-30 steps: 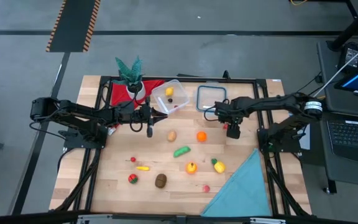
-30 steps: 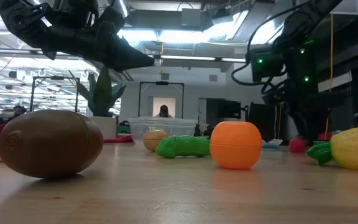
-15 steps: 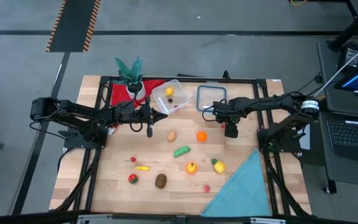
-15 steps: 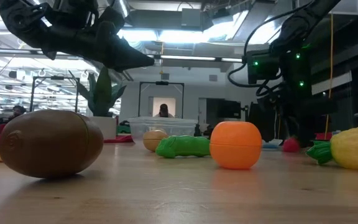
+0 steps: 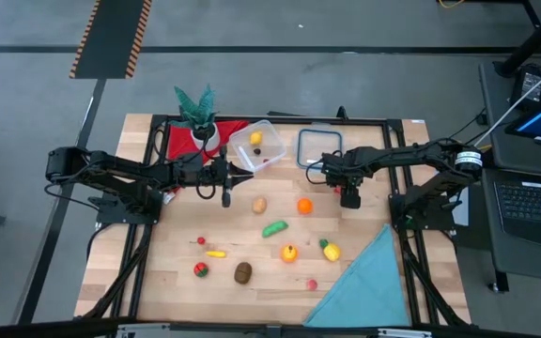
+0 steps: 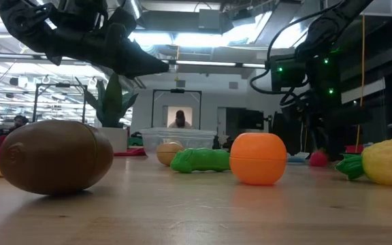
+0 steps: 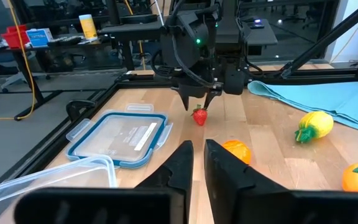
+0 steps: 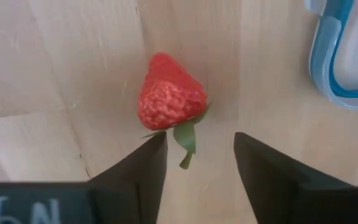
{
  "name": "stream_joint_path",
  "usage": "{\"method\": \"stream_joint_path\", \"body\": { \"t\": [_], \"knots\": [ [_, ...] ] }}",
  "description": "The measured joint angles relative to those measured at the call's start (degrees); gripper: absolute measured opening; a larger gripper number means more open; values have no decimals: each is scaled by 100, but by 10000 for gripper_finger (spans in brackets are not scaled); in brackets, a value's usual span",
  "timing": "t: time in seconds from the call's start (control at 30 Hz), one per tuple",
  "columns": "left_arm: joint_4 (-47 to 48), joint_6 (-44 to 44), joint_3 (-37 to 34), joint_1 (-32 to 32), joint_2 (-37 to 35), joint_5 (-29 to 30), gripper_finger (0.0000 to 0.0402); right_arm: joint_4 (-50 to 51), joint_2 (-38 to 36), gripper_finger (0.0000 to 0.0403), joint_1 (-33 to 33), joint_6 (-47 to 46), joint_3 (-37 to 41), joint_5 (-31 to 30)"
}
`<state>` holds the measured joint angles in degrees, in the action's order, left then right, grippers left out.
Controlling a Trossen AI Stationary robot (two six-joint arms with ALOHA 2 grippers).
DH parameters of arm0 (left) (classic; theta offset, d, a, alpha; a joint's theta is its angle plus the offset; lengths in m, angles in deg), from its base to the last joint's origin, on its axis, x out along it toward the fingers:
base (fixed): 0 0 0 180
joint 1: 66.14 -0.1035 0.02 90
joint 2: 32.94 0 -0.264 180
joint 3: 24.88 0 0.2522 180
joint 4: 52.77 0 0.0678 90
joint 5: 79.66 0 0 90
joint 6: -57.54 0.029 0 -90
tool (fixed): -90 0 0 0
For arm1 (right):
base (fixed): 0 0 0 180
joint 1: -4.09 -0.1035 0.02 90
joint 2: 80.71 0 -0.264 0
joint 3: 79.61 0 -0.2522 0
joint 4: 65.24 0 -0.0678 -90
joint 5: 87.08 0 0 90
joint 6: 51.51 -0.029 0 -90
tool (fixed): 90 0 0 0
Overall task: Pick and placing Produce into tupperware
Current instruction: Put the strawberry into the transparent bin
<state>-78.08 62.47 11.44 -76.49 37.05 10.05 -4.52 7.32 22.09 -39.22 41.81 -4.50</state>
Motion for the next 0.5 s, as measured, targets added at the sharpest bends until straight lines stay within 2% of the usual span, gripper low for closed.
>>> {"method": "stream_joint_path", "body": {
  "t": [0.2,0.43,0.5],
  "knots": [
    [0,-1,0,-1,0,0,45,-4,0,117,0,-4,0,0],
    [0,0,0,-1,0,0,40,-4,0,17,0,-296,0,7],
    [0,0,0,-2,0,0,34,-4,0,12,0,-370,0,10]
  ]
}}
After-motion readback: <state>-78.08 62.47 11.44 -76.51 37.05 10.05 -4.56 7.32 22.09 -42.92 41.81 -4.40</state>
